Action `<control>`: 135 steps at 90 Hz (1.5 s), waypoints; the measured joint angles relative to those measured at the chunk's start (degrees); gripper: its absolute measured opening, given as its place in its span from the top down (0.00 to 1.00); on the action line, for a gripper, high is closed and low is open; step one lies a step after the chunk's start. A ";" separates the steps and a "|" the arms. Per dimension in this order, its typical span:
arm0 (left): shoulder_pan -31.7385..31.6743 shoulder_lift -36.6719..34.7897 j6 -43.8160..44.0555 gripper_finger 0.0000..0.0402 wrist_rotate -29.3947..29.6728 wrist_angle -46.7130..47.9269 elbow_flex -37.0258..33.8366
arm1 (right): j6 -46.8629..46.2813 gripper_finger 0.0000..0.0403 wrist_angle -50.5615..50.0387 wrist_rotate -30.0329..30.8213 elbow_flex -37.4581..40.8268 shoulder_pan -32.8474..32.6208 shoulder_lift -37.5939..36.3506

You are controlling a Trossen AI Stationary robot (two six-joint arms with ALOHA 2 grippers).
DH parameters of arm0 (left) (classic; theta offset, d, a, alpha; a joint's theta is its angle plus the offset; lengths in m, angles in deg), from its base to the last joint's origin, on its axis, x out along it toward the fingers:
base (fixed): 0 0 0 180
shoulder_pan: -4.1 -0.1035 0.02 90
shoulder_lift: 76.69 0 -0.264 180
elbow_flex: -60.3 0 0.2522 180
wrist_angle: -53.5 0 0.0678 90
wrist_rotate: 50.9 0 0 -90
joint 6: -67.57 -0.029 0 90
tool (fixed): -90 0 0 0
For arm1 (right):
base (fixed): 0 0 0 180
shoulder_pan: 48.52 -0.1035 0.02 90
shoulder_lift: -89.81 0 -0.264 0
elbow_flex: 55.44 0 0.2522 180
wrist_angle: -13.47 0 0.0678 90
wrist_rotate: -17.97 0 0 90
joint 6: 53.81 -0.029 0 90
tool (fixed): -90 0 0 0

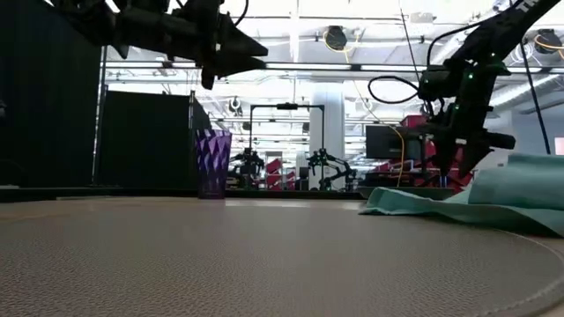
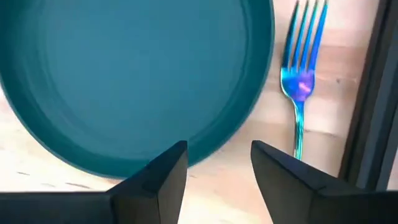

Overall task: Set table place
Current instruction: Put the green plate on the gray placemat

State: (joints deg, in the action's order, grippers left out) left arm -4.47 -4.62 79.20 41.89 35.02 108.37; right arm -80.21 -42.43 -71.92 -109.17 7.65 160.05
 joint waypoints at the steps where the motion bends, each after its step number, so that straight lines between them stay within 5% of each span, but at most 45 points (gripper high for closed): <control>1: 0.06 0.00 0.00 0.68 0.00 0.06 0.00 | -0.25 0.58 -0.01 -0.01 0.00 0.00 0.00; 32: 0.82 0.01 -0.07 0.68 -0.02 0.21 0.00 | -7.61 0.58 1.43 0.01 0.04 0.00 0.84; 93: 1.12 0.00 -0.07 0.68 -2.69 0.15 0.02 | -11.87 0.59 8.37 0.06 0.11 -4.33 14.32; 105: 1.13 0.00 -0.07 0.68 -2.69 0.14 0.01 | -10.36 0.68 8.19 0.37 0.04 -4.33 14.91; 120: 1.12 0.01 -0.07 0.68 -2.69 0.12 0.02 | -7.13 0.95 9.18 -0.61 -0.12 -4.33 14.21; 135: 1.12 0.02 -0.07 0.68 -2.69 0.10 0.02 | -6.37 0.99 9.39 -0.44 -0.02 -5.23 12.28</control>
State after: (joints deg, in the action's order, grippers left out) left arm -3.35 -4.60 79.14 39.20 35.12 108.39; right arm -86.58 -33.03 -72.36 -109.19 2.42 172.32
